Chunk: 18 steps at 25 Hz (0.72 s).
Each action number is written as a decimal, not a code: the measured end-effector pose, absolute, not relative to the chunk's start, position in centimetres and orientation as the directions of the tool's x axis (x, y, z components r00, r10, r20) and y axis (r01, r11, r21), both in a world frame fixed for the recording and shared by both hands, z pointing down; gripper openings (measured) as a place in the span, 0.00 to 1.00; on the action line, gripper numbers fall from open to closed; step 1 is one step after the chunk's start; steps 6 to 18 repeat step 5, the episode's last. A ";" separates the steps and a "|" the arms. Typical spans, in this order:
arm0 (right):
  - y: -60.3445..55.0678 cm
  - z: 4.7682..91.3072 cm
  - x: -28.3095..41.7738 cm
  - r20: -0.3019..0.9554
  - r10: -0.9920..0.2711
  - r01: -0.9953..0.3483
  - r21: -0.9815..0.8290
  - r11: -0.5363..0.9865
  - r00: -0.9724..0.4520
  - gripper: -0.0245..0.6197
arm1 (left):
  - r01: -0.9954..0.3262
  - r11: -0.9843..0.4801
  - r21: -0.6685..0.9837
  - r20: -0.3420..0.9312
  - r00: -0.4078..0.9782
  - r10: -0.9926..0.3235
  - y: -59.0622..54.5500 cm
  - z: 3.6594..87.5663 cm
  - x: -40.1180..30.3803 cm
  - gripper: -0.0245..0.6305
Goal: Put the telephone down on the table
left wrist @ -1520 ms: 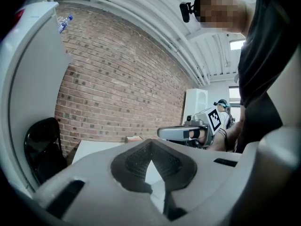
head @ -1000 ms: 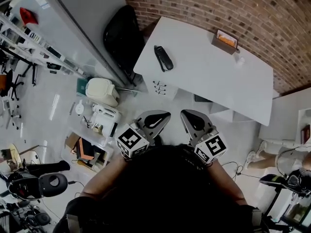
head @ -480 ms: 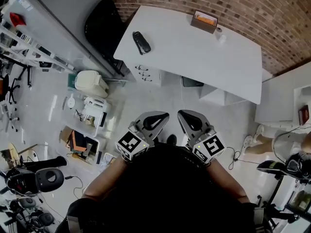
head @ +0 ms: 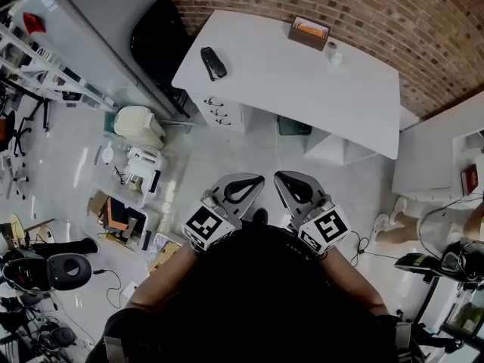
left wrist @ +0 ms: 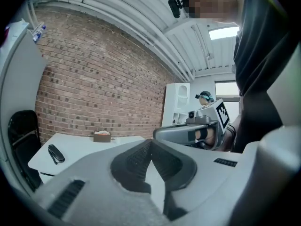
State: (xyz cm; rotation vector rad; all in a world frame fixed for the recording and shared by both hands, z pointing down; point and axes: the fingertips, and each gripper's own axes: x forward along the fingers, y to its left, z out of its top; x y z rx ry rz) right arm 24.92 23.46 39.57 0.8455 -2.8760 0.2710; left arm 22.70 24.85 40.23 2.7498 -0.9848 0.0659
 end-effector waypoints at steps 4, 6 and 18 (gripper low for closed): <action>23.5 39.2 25.1 0.168 -0.516 -0.538 -0.130 0.833 -0.840 0.06 | -0.641 -0.747 0.174 0.114 0.767 -0.632 25.4 39.7 22.9 0.05; 23.6 39.1 25.1 0.166 -0.514 -0.535 -0.129 0.835 -0.842 0.06 | -0.644 -0.746 0.171 0.114 0.765 -0.634 25.5 39.6 22.9 0.05; 23.6 39.1 25.1 0.166 -0.514 -0.535 -0.129 0.835 -0.842 0.06 | -0.644 -0.746 0.171 0.114 0.765 -0.634 25.5 39.6 22.9 0.05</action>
